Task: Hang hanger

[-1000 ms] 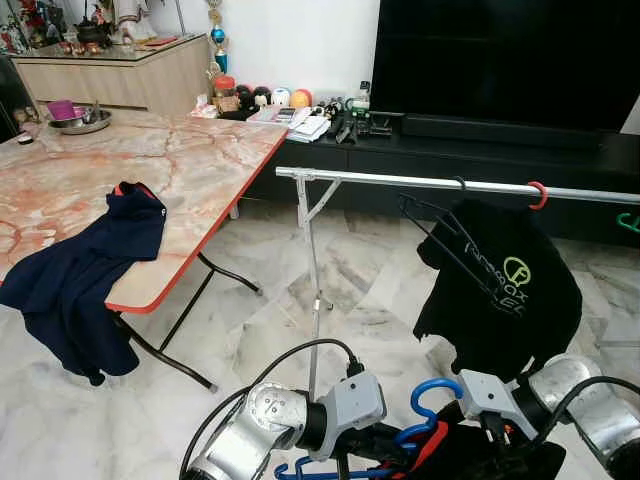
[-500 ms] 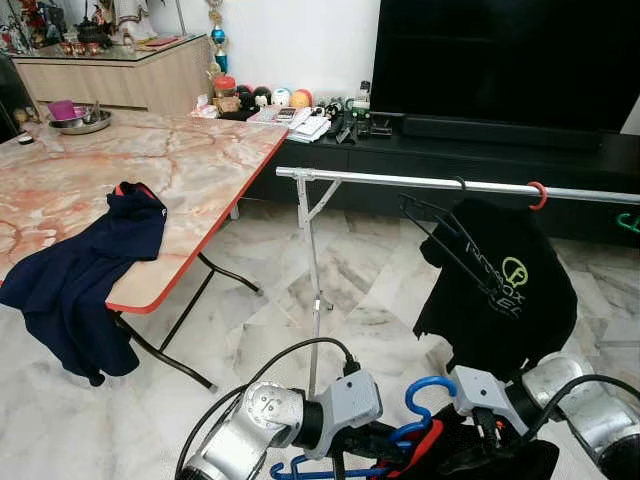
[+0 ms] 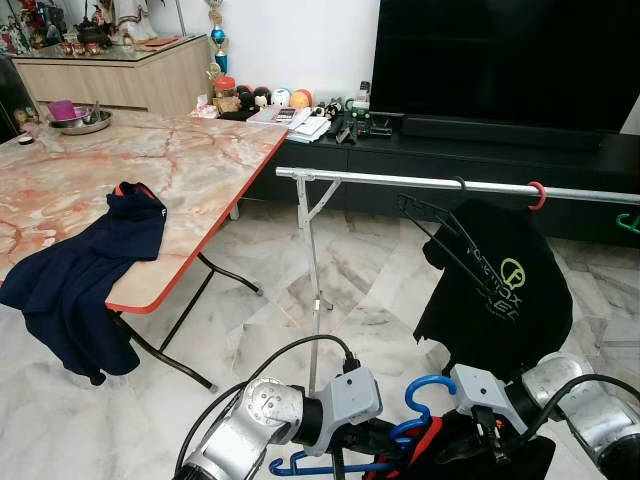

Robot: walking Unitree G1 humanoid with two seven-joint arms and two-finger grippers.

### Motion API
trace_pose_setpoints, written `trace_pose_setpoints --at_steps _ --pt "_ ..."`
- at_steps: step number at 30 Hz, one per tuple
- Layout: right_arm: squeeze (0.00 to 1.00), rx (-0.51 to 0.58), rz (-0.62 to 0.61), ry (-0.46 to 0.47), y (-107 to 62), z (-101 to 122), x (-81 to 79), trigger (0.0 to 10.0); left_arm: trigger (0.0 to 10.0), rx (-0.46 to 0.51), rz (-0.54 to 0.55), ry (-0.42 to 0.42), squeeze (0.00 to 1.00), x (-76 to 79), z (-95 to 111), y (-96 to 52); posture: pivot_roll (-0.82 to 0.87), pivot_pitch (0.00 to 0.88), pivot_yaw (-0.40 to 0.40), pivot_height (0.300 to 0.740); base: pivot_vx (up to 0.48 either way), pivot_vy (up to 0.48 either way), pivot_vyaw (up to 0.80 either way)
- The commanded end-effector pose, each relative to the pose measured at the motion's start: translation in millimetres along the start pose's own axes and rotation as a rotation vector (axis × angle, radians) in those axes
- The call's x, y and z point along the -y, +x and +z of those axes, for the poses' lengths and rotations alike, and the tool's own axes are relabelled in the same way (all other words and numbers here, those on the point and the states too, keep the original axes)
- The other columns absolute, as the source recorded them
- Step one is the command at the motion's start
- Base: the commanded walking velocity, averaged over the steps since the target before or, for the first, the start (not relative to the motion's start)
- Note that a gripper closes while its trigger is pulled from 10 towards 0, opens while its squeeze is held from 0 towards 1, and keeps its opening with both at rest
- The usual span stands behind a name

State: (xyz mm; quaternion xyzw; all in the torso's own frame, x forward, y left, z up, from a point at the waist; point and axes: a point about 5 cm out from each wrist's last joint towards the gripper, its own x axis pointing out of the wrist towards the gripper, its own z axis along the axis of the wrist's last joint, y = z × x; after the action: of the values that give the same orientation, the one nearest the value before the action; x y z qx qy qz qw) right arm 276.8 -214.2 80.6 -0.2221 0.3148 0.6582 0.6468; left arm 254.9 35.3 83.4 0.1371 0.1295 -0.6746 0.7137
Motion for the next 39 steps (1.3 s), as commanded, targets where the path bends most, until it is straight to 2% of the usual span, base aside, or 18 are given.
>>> trace_pose_setpoints --at_steps 1,17,18,22,26,28,31,35,36,37,39 --pt "0.0 0.015 -0.013 -0.034 -0.3 9.6 4.4 0.0 10.0 0.031 -0.014 0.053 0.0 -2.3 14.8 2.1 0.08 0.0 -0.013 0.74 0.0 0.0 0.0" --pt "0.0 0.022 -0.011 -0.04 1.2 11.6 4.5 0.0 10.0 0.017 0.011 0.106 0.0 -6.1 14.4 -0.7 0.08 0.0 -0.011 0.74 0.0 0.0 0.0" --pt "0.0 0.021 -0.012 -0.039 1.6 11.5 4.7 0.0 10.0 0.007 0.005 0.09 0.98 -6.4 12.1 -2.2 0.08 0.0 -0.01 0.74 0.0 0.0 0.0" --pt "0.0 0.019 -0.013 -0.039 2.3 10.9 4.6 0.0 10.0 -0.014 0.024 0.095 1.0 -11.1 8.8 -9.2 0.08 0.0 -0.006 0.74 0.0 0.0 0.0" --pt "0.0 0.013 -0.012 -0.037 3.5 9.6 4.4 0.0 10.0 -0.026 -0.005 0.093 1.0 -11.5 7.5 -16.5 0.08 0.0 -0.001 0.74 0.0 0.0 0.0" --pt "0.0 0.007 -0.016 -0.03 5.5 7.4 4.2 0.0 10.0 -0.054 -0.018 0.081 1.0 -13.0 4.2 -29.7 0.08 0.0 0.007 0.74 0.0 0.0 0.0" --pt "0.0 0.001 -0.021 -0.026 6.8 5.0 3.4 0.0 10.0 -0.069 -0.014 0.077 1.0 -13.9 1.1 -38.3 0.08 0.0 0.011 0.74 0.0 0.0 0.0" --pt "0.0 -0.002 -0.059 0.004 5.2 -2.2 2.8 0.0 10.0 -0.068 0.056 0.037 1.0 -21.5 -3.0 -64.4 0.08 0.0 0.013 0.74 0.0 0.0 0.0" --pt "0.0 0.011 -0.089 0.034 1.9 -7.1 2.9 0.0 10.0 -0.04 0.11 -0.004 1.0 -25.7 -4.6 -79.8 0.09 0.0 0.014 0.74 0.0 0.0 0.0" --pt "0.0 0.011 -0.089 0.034 1.9 -7.1 2.9 0.0 10.0 -0.04 0.11 -0.004 1.0 -25.7 -4.6 -79.8 0.09 0.0 0.014 0.74 0.0 0.0 0.0" --pt "0.0 0.022 -0.143 0.064 -3.0 -12.4 3.9 0.0 10.0 -0.014 0.185 -0.048 1.0 -29.6 -7.7 -96.7 0.09 0.0 0.015 0.74 0.0 0.0 0.0"
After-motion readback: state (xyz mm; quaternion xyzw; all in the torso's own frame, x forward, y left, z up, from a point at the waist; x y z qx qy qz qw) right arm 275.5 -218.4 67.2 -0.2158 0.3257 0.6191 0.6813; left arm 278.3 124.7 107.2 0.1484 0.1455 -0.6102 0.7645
